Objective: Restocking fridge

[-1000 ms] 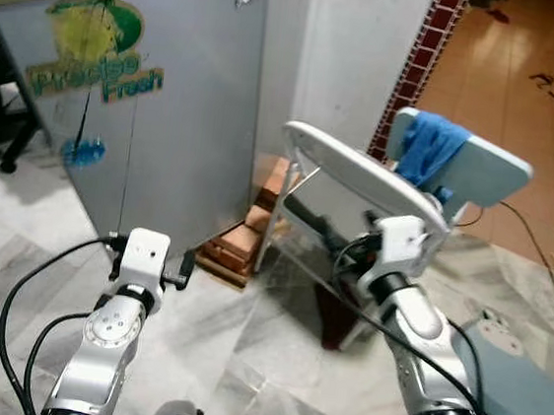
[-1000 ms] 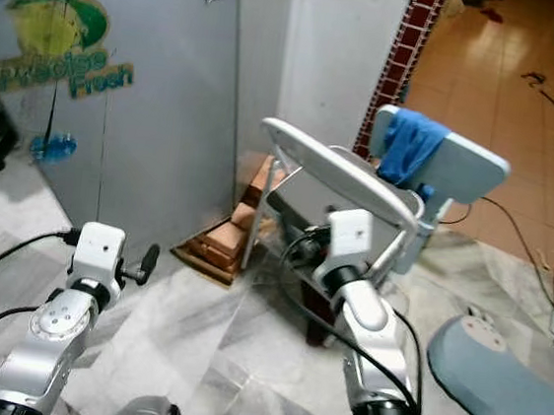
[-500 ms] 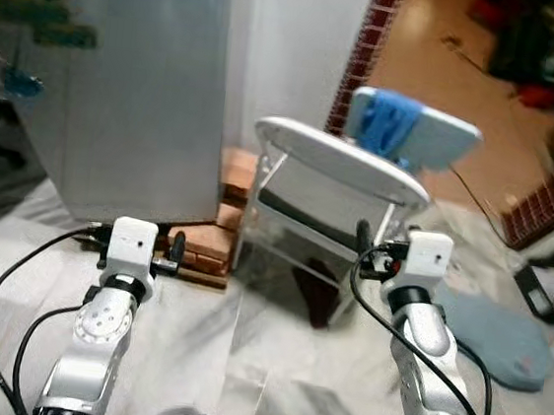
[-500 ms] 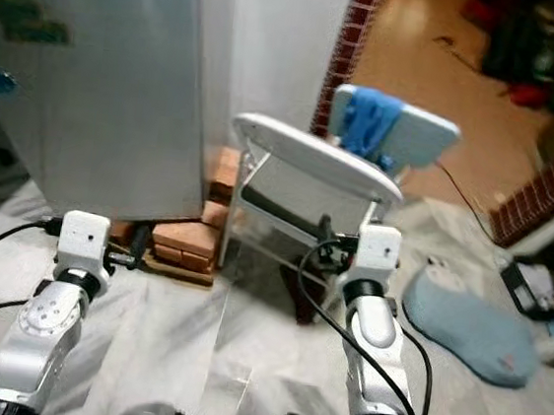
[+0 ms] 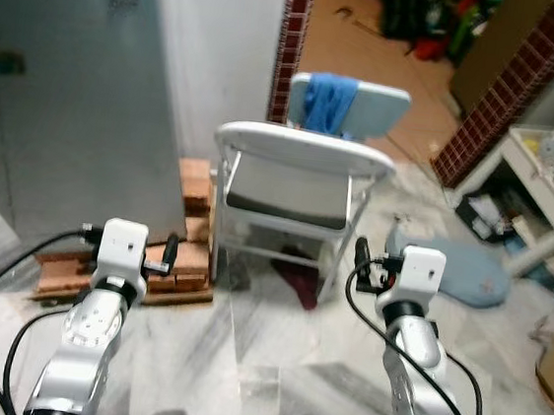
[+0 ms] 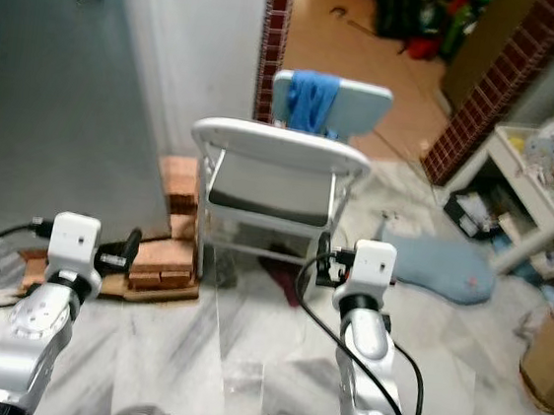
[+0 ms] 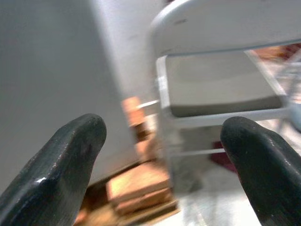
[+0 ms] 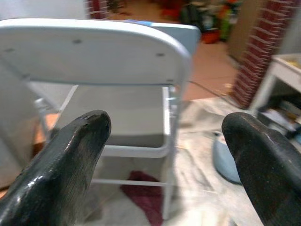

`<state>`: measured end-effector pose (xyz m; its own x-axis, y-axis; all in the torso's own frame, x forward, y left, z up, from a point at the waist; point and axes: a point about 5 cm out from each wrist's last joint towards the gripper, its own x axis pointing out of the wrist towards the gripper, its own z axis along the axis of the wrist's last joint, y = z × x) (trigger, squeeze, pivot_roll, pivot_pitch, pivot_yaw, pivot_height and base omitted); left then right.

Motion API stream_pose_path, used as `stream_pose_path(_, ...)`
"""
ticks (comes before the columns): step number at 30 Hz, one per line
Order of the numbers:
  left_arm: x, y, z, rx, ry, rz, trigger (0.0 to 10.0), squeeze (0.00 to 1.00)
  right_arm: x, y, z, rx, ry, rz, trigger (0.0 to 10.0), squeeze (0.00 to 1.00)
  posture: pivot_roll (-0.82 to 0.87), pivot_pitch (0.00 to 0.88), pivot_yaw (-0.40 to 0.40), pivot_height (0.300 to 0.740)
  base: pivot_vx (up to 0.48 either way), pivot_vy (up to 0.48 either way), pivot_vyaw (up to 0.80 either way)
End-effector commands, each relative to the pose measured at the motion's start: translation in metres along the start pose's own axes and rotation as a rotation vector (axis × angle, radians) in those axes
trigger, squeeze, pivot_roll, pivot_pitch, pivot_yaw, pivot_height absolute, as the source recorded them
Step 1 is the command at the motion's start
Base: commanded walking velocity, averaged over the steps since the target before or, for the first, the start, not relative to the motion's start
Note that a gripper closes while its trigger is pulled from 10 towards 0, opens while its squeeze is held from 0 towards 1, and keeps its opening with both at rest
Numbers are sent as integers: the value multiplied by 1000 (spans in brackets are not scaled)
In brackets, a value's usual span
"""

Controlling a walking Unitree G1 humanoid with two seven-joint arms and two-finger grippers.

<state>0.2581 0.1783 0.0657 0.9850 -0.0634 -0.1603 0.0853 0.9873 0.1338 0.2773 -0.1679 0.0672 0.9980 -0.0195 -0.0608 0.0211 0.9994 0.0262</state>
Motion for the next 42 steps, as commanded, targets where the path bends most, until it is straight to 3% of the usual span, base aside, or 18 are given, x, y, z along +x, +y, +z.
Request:
stream_pose_path(1, 2, -15, 3, -1, -14, -57, 10000, 0, -1, -12, 1, -14, -3, -39, 10000, 0, 54, 56, -4, 740, 0, 469, -800)
stream_pose_path(11, 1, -19, 1, -23, -9, -80, 10000, 0, 0, -12, 0, -6, -5, -33, 10000, 0, 58, 50, -12, 740, 0, 468, -189)
stream_pose_path(18, 6, -18, 5, 2, -20, -93, 10000, 0, 4, -10, 1, 0, -7, -29, 10000, 0, 62, 44, -7, 740, 0, 451, 0)
stream_pose_path(29, 2, -23, 0, 18, -3, -133, 10000, 0, 7, -11, 2, -8, -9, -28, 10000, 0, 66, 41, -11, 740, 0, 429, 0)
stream_pose_path(31, 1, -26, -1, -22, 26, -158, 10000, 0, 8, -10, 2, -6, -9, -23, 10000, 0, 68, 40, -13, 740, -279, 394, 0)
stream_pose_path(42, 1, -28, -1, -2, 20, -184, 10000, 0, 10, -7, 1, 3, -5, -7, 10000, 0, 67, 40, -14, 740, -341, 341, 0)
